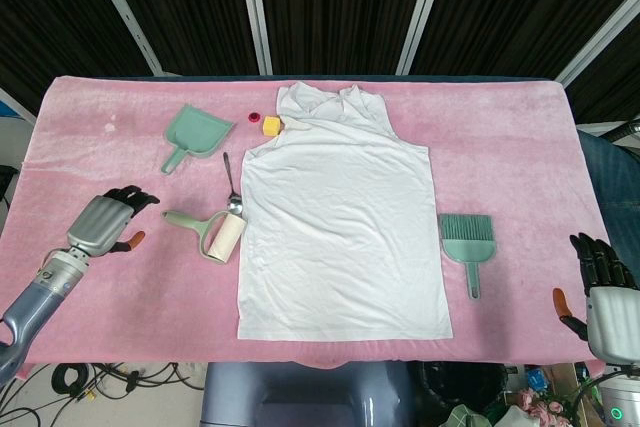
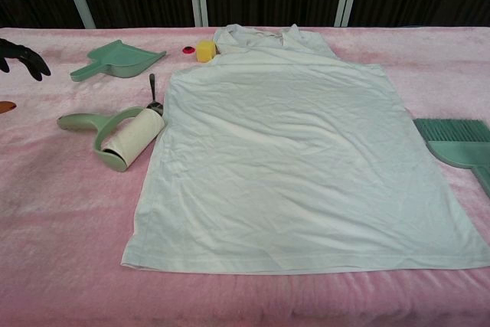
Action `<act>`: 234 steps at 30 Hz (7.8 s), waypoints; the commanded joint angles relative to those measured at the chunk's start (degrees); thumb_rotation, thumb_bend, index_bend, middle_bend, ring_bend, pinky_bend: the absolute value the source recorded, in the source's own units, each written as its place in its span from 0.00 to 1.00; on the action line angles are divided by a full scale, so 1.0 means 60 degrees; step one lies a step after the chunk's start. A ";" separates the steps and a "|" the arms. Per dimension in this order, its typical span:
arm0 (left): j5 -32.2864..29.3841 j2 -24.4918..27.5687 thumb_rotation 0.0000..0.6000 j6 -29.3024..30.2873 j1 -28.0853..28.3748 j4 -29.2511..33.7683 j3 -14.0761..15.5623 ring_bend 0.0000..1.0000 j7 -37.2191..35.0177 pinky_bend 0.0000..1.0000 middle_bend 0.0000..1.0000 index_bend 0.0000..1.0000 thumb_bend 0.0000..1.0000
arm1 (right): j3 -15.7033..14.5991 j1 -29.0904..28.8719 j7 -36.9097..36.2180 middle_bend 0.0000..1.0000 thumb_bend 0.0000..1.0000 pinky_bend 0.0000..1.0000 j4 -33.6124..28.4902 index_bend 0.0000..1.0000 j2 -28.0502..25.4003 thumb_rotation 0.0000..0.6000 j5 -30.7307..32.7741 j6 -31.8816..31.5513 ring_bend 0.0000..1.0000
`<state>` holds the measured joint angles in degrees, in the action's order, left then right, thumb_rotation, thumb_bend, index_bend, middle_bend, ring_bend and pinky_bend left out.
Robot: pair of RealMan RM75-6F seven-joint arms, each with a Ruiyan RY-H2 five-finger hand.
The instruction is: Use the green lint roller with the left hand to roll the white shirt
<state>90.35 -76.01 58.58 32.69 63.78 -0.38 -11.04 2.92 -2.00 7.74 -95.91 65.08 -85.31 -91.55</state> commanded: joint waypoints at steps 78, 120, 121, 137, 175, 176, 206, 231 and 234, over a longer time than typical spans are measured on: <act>-0.5587 0.0952 1.00 -0.3644 0.3473 0.3748 -0.1738 0.47 0.5824 0.68 0.58 0.64 0.56 | 0.0103 0.0066 0.0114 0.09 0.30 0.25 -0.0397 0.11 -0.0237 1.00 0.0431 0.0772 0.11; -1.3137 -0.2354 1.00 -0.0489 0.7239 0.2893 -0.0064 0.49 1.1811 0.73 0.60 0.66 0.56 | 0.0114 0.0085 0.0035 0.09 0.31 0.25 -0.0405 0.11 -0.0238 1.00 0.0388 0.0870 0.12; -1.3150 -0.2406 1.00 -0.0430 0.7241 0.2890 -0.0081 0.49 1.1865 0.73 0.60 0.66 0.56 | 0.0116 0.0085 0.0030 0.09 0.31 0.25 -0.0409 0.11 -0.0240 1.00 0.0396 0.0878 0.11; -1.2846 -0.3127 1.00 -0.0266 0.7340 0.2643 -0.0426 0.49 1.2303 0.75 0.60 0.66 0.56 | 0.0135 0.0077 -0.0001 0.09 0.31 0.25 -0.0414 0.11 -0.0278 1.00 0.0418 0.0924 0.11; -1.2565 -0.4916 1.00 -0.0709 0.8317 0.1607 -0.1653 0.49 1.2976 0.76 0.60 0.66 0.56 | 0.0080 0.0061 0.0169 0.09 0.31 0.25 -0.0480 0.11 -0.0248 1.00 0.0435 0.1043 0.11; -1.2564 -0.4839 1.00 -0.0675 0.8293 0.1673 -0.1619 0.49 1.3006 0.76 0.60 0.67 0.56 | 0.0076 0.0061 0.0171 0.09 0.31 0.25 -0.0481 0.11 -0.0245 1.00 0.0430 0.1045 0.11; -1.1879 -0.2027 1.00 -0.1308 0.6576 0.3169 0.0383 0.49 1.2159 0.76 0.60 0.67 0.56 | 0.0059 0.0093 0.0333 0.09 0.31 0.25 -0.0581 0.11 -0.0238 1.00 0.0509 0.1055 0.11; -1.1134 -0.2046 1.00 -0.1396 0.6434 0.3009 0.0423 0.49 1.1687 0.78 0.60 0.67 0.56 | 0.0091 0.0115 0.0346 0.09 0.31 0.25 -0.0669 0.11 -0.0269 1.00 0.0616 0.1060 0.11; -1.1401 -0.2303 1.00 -0.1296 0.6684 0.3023 0.0292 0.49 1.1993 0.78 0.60 0.67 0.56 | 0.0086 0.0107 0.0337 0.09 0.31 0.25 -0.0669 0.11 -0.0269 1.00 0.0607 0.1077 0.11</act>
<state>22.76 -88.96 50.42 71.93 81.87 1.90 59.95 3.44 -1.35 9.78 -99.92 63.46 -81.66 -85.10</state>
